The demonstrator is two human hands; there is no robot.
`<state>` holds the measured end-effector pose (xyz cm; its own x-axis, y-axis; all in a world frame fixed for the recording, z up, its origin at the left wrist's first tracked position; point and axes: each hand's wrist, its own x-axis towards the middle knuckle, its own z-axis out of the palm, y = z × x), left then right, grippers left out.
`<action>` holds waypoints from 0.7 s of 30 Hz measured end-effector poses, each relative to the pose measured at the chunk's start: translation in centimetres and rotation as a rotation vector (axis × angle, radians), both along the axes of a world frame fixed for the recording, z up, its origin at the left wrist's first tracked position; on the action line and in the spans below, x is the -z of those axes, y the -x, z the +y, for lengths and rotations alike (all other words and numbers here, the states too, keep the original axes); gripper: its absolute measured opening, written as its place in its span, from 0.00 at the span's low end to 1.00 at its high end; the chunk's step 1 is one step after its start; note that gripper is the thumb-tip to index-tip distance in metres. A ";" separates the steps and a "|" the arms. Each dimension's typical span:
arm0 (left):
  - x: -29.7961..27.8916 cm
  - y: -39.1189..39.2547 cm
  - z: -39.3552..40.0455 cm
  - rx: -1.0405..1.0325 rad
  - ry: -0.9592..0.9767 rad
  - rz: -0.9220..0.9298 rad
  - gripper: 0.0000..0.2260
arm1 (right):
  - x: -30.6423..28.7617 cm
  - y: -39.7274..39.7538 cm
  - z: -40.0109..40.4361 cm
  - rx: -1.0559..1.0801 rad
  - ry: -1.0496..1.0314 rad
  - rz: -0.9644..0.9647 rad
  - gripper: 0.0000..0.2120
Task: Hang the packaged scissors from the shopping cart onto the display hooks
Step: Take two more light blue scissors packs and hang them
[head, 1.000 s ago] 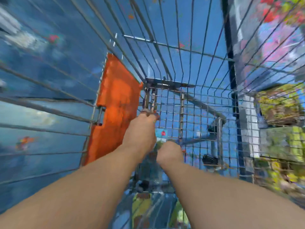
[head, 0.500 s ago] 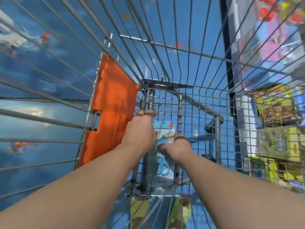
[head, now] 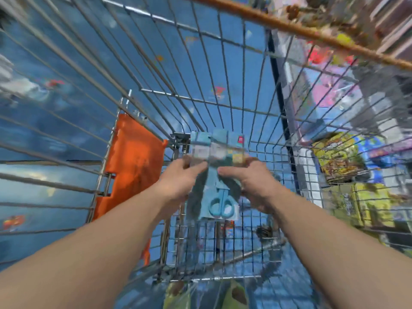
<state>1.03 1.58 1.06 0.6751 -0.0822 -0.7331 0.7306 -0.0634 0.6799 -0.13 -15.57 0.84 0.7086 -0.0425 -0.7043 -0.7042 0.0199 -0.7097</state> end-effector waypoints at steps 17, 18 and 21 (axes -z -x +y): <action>-22.7 -0.9 -3.0 -0.172 0.237 -0.479 0.10 | -25.6 -0.1 -5.9 0.272 -0.068 -0.514 0.07; -24.5 -0.8 -3.5 -0.162 0.242 -0.513 0.10 | -27.4 0.2 -6.4 0.275 -0.069 -0.532 0.07; -29.7 -0.6 -4.7 -0.136 0.239 -0.616 0.11 | -32.6 1.3 -7.9 0.289 -0.055 -0.583 0.06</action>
<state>1.59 -3.09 30.71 0.9800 -0.0790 -0.1828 0.1955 0.2062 0.9588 -1.41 -23.51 33.49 0.9405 -0.2637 -0.2143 -0.1648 0.1975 -0.9663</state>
